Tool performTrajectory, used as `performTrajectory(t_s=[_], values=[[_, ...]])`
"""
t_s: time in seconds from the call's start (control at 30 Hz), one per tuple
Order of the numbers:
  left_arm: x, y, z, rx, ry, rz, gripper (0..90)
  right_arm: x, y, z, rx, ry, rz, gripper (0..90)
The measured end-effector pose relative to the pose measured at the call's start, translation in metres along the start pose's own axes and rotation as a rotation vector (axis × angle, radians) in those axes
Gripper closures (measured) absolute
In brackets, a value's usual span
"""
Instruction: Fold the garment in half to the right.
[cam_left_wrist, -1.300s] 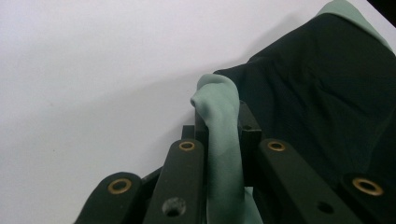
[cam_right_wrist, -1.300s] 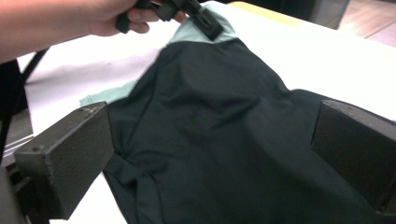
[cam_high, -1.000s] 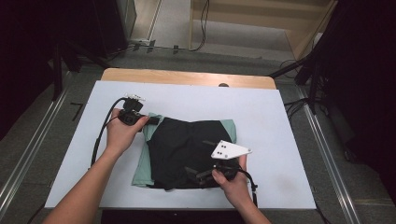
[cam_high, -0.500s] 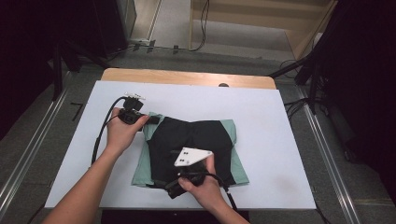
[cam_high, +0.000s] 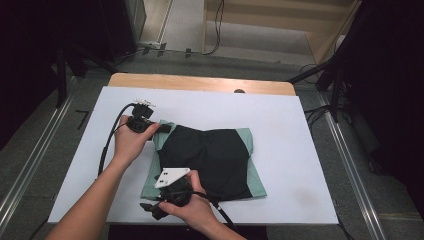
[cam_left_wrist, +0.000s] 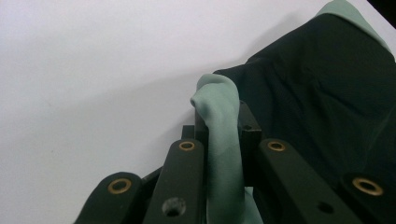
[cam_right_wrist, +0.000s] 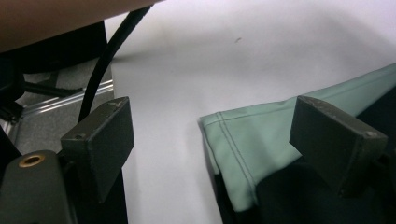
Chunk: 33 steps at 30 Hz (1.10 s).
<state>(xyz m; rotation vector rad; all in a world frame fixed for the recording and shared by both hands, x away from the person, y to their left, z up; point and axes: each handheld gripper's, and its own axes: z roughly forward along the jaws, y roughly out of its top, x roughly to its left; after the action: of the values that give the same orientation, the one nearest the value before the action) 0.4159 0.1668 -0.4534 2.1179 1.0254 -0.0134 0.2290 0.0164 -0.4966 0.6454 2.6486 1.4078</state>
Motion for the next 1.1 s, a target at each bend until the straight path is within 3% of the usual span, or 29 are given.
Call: performTrajectory(t_s=[0.1, 0.2, 0.37, 0.6, 0.77, 0.83, 1.1], values=[[0.000, 0.000, 0.000, -0.002, -0.002, 0.000, 83.8, 0.000, 0.000, 0.008, 0.024, -0.016, 0.014, 22.6], [0.000, 0.000, 0.000, 0.001, -0.001, 0.000, 83.8, 0.001, -0.001, 0.013, 0.047, -0.061, 0.009, 31.1], [0.001, -0.001, 0.000, 0.000, -0.007, -0.002, 83.8, 0.003, -0.005, 0.021, 0.084, -0.112, -0.041, 45.1], [0.002, -0.001, 0.000, 0.001, -0.003, -0.002, 83.8, 0.009, -0.007, 0.028, 0.123, -0.169, -0.097, 57.5], [0.003, -0.001, 0.000, 0.002, 0.003, -0.005, 83.8, 0.011, -0.009, 0.027, 0.117, -0.178, -0.121, 78.9], [0.004, -0.002, -0.001, 0.003, 0.006, -0.003, 83.8, 0.009, -0.009, 0.026, 0.112, -0.177, -0.121, 82.9], [0.010, -0.004, -0.005, -0.006, 0.026, -0.023, 83.8, 0.009, -0.005, 0.009, 0.004, -0.159, -0.118, 85.2]])
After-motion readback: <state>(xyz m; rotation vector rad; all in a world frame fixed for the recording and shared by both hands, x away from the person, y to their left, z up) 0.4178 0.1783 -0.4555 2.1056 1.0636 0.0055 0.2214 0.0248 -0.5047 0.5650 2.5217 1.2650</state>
